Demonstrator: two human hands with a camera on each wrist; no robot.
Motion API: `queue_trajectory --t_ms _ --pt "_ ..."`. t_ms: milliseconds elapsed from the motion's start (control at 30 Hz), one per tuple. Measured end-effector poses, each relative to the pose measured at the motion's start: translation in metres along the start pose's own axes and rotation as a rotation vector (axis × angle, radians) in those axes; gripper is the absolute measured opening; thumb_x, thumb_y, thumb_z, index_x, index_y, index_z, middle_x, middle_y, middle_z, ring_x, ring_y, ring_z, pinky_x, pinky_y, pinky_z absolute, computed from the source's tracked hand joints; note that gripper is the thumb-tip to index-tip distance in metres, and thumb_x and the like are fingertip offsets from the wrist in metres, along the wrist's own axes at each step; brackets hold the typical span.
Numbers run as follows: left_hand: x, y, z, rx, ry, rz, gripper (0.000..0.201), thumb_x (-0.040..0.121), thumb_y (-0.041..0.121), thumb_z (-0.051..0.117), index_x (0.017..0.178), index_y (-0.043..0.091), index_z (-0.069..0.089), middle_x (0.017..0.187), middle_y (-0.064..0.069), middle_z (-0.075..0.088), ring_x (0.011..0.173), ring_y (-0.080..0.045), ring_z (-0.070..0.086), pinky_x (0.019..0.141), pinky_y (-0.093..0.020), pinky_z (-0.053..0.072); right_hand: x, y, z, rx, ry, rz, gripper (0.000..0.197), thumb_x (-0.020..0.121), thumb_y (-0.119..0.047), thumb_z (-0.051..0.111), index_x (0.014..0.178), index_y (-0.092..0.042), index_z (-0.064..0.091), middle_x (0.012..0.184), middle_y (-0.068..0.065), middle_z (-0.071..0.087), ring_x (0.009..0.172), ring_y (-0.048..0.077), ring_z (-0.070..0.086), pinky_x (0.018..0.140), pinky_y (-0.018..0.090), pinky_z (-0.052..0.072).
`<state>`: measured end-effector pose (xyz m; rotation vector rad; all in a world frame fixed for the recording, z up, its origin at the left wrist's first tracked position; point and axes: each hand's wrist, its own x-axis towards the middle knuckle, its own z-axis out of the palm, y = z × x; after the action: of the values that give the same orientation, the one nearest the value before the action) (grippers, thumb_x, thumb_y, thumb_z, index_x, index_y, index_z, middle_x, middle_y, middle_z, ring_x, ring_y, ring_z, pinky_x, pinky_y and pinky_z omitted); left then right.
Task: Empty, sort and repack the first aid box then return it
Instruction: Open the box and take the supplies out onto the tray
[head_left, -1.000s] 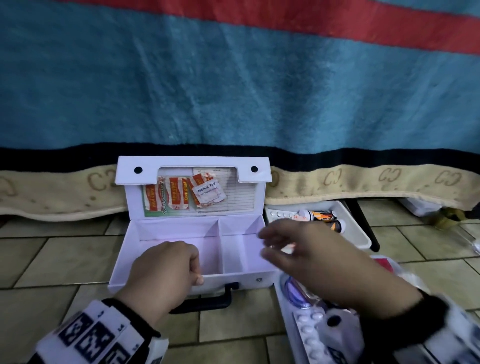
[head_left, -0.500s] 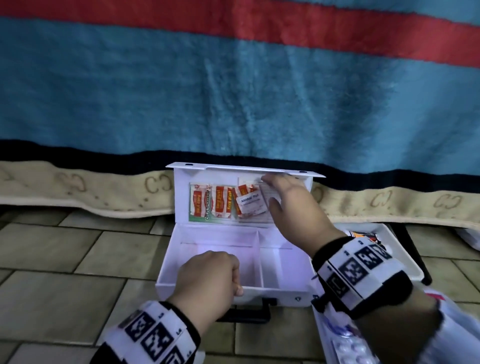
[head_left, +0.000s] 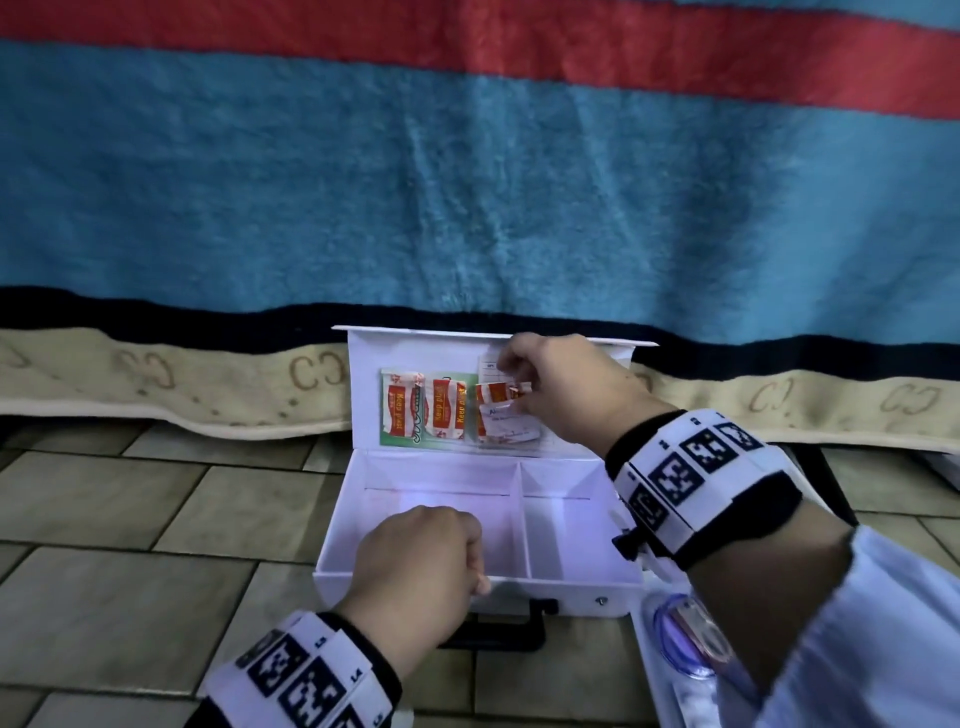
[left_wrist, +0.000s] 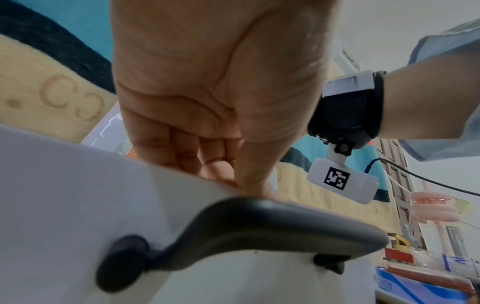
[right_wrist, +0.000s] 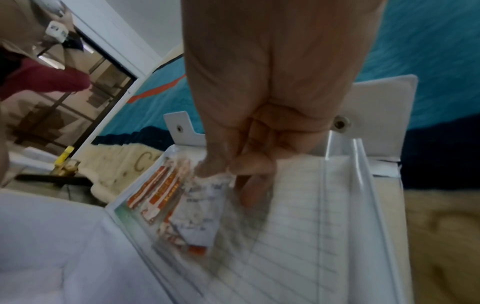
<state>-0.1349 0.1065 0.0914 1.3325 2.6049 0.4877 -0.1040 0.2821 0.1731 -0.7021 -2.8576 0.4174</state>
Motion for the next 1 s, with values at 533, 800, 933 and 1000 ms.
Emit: queue_trajectory --t_ms 533,800,933,1000 --pt "-0.001 0.003 0.001 0.03 -0.002 -0.031 0.027 0.083 0.032 0.065 0.062 0.029 0.048 0.071 0.017 0.061 0.082 -0.004 0.056 0.059 -0.022 0.035 -0.019 -0.007 -0.013 -0.268 0.264 -0.173 0.024 0.089 -0.013 0.049 0.109 -0.024 0.058 0.107 0.001 0.06 0.095 0.029 0.062 0.066 0.032 0.044" --pt "-0.011 0.013 -0.001 0.152 -0.009 -0.013 0.009 0.087 0.034 0.055 0.081 0.028 0.055 0.095 0.012 0.058 0.093 -0.006 0.058 0.077 -0.026 0.048 -0.081 0.033 -0.058 0.191 0.534 -0.032 0.01 0.088 -0.022 0.059 0.095 -0.023 0.065 0.089 0.0 0.07 0.084 0.021 0.063 0.072 0.037 0.05" --pt "-0.007 0.028 -0.01 0.169 -0.017 0.027 0.011 0.084 0.034 0.057 0.076 0.032 0.049 0.096 0.013 0.057 0.094 -0.005 0.056 0.08 -0.024 0.048 -0.137 0.076 -0.066 0.426 0.594 0.11 0.01 0.083 -0.018 0.067 0.082 -0.026 0.06 0.076 -0.011 0.071 0.07 0.001 0.065 0.066 0.023 0.049" --pt "-0.004 0.05 -0.015 0.116 0.021 0.118 0.014 0.086 0.042 0.057 0.078 0.036 0.047 0.096 0.016 0.054 0.097 -0.003 0.054 0.081 -0.023 0.047 -0.165 0.098 -0.062 0.513 0.569 0.199 0.011 0.083 -0.016 0.067 0.077 -0.022 0.06 0.069 -0.013 0.069 0.056 0.0 0.061 0.054 0.018 0.046"
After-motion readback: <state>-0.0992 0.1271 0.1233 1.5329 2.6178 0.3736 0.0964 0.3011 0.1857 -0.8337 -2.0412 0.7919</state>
